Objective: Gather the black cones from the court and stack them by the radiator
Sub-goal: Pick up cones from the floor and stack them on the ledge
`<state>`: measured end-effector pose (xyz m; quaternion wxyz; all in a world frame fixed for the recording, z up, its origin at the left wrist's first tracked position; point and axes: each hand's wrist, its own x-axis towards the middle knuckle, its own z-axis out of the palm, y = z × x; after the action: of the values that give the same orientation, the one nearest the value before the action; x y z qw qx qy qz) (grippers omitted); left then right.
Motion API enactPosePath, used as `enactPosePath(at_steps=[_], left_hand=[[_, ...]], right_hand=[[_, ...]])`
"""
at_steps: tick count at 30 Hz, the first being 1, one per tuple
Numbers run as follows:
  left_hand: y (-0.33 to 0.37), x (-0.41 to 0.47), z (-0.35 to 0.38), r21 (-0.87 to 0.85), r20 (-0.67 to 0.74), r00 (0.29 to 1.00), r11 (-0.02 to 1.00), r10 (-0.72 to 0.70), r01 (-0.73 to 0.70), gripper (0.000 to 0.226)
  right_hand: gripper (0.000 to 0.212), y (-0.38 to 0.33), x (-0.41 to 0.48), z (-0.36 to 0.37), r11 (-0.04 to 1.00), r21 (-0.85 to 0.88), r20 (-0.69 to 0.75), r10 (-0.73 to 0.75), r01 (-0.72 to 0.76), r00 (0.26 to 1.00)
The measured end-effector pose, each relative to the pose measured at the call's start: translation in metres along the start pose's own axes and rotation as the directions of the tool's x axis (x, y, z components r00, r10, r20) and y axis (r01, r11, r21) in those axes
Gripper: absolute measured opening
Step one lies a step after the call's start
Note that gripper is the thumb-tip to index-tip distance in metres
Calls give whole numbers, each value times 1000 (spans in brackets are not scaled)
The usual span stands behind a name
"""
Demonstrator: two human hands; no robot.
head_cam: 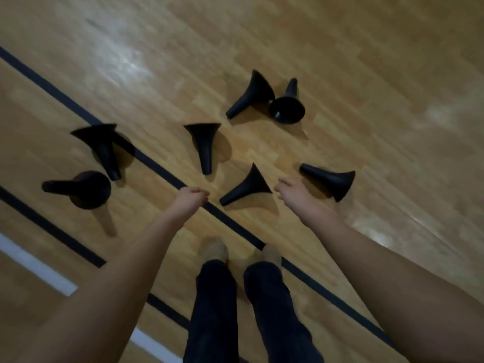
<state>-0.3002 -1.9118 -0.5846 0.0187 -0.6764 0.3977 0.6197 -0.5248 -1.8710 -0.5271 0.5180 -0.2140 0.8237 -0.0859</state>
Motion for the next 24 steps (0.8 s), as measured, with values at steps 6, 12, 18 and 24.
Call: enactPosePath(at_steps=[6, 12, 18, 24], left_hand=[[-77, 124, 54, 51, -33, 999, 999, -17, 19, 36], [-130, 223, 110, -6, -38, 992, 993, -121, 121, 23], [-154, 288, 152, -163, 46, 979, 965, -199, 204, 55], [-152, 292, 164, -473, 87, 971, 849, -221, 235, 56]], right_hand=[[56, 65, 131, 56, 999, -14, -1, -44, 44, 999], [65, 113, 226, 84, 997, -27, -3, -68, 68, 998], [65, 134, 284, 105, 986, -4, 58, -164, 164, 985], [73, 134, 285, 104, 980, 60, 81, -194, 190, 978]])
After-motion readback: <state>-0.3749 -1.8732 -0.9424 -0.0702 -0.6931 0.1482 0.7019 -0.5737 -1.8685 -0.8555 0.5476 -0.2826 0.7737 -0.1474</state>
